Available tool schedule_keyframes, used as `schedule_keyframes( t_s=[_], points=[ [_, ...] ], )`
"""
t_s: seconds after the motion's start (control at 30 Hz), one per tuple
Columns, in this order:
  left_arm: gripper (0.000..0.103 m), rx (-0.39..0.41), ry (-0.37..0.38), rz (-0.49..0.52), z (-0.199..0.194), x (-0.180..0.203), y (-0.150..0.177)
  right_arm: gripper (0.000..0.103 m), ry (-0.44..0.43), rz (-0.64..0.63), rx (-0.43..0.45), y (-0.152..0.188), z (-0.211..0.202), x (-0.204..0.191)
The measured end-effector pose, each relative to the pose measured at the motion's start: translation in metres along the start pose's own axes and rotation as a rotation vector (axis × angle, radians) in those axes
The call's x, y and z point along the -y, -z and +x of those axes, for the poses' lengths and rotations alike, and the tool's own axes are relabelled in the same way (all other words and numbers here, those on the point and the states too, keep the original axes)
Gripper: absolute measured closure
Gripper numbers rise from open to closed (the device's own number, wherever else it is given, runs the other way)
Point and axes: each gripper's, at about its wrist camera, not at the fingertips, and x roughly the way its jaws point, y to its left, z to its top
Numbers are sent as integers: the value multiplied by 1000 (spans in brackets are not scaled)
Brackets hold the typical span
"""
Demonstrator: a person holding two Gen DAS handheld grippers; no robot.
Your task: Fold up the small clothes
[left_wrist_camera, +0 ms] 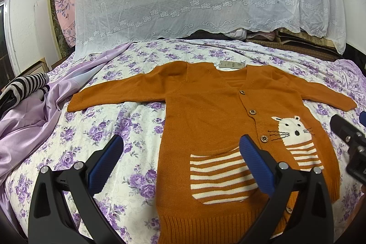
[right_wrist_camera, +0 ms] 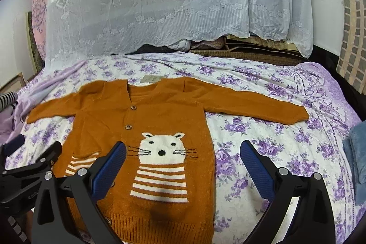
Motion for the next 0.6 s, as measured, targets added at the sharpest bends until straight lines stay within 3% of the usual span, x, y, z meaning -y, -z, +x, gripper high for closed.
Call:
schedule_keyframes(
  t_s=[0.17,0.37,0.5,0.6],
  points=[
    [4,-28,12,6,3,6,-3,3,-125,130,46,0,-4,28],
    [4,-72,46,60,15,22,-20,4,-214,319,7,-9,5,75],
    [4,-83,67,126,23,46,-40,12,-273,438,-1,-22,14,112],
    [4,-104,85,160,31,73,-56,23,-286,540,-36,-31,28,150]
  ],
)
